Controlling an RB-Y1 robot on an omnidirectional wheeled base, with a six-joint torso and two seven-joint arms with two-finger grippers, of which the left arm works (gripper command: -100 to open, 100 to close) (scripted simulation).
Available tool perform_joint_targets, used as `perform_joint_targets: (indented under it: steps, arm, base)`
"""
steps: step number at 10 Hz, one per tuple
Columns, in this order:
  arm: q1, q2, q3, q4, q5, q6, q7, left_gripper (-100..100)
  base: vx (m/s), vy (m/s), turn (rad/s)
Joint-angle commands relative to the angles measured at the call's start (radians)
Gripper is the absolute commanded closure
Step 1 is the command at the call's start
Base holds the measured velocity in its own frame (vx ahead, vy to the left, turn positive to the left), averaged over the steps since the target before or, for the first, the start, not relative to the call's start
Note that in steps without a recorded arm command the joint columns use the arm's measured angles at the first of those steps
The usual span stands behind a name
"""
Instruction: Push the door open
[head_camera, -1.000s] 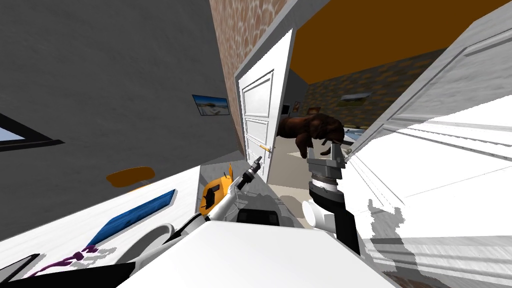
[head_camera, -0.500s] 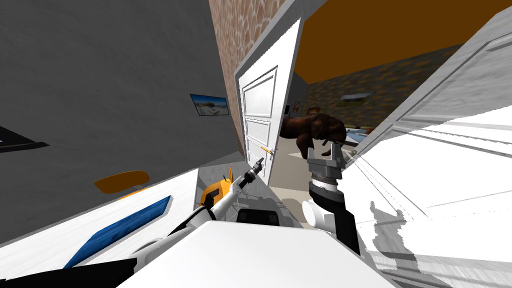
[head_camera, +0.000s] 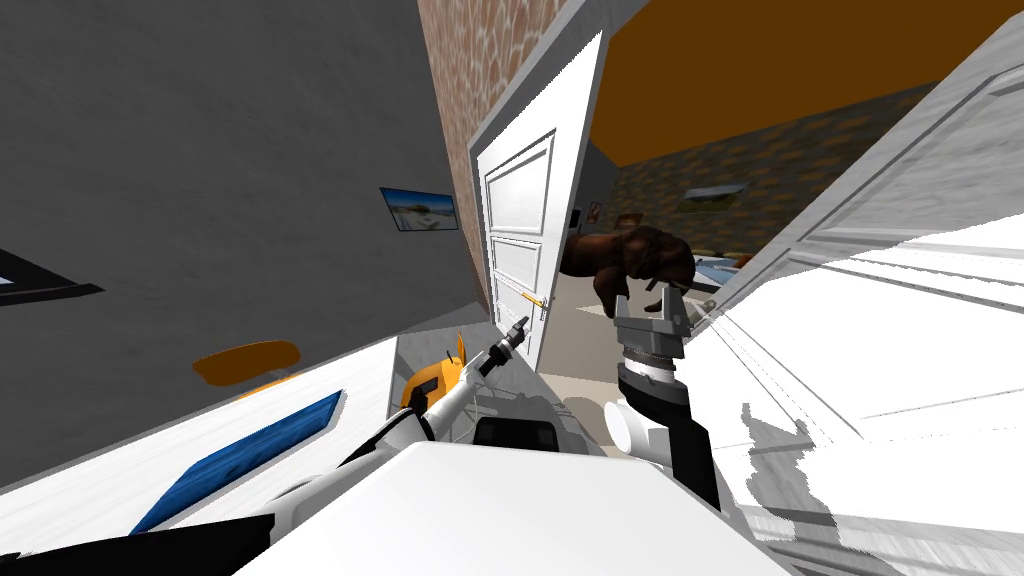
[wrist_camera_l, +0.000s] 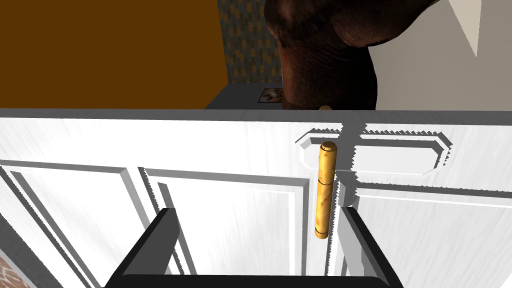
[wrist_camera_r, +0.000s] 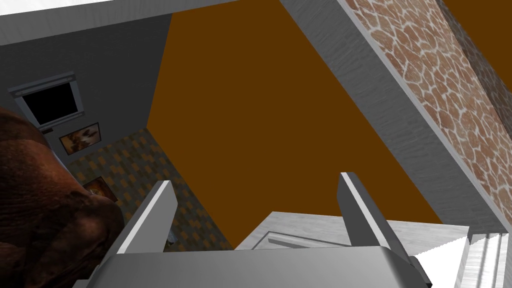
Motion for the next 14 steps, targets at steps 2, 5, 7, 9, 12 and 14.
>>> perform_joint_targets:
  steps: [2, 5, 7, 9, 12, 14]
  arm:
    - [0.000, 0.000, 0.000, 0.000, 0.000, 0.000, 0.000, -100]
    - [0.000, 0.000, 0.000, 0.000, 0.000, 0.000, 0.000, -100]
    - [-0.005, 0.009, -0.011, 0.006, 0.000, 0.009, 0.012, -100]
    - [-0.009, 0.016, -0.021, 0.011, 0.000, 0.015, 0.021, -100]
    - [-0.013, 0.025, -0.032, 0.017, 0.001, 0.024, 0.033, -100]
    - [-0.013, 0.025, -0.032, 0.017, 0.001, 0.024, 0.033, -100]
  base:
    - [-0.003, 0.003, -0.009]
    - [0.004, -0.004, 0.013]
    - [0.055, -0.011, -0.011]
    - [0.089, 0.016, -0.068]
    - [0.066, 0.006, -0.023]
    - [0.004, 0.002, -0.007]
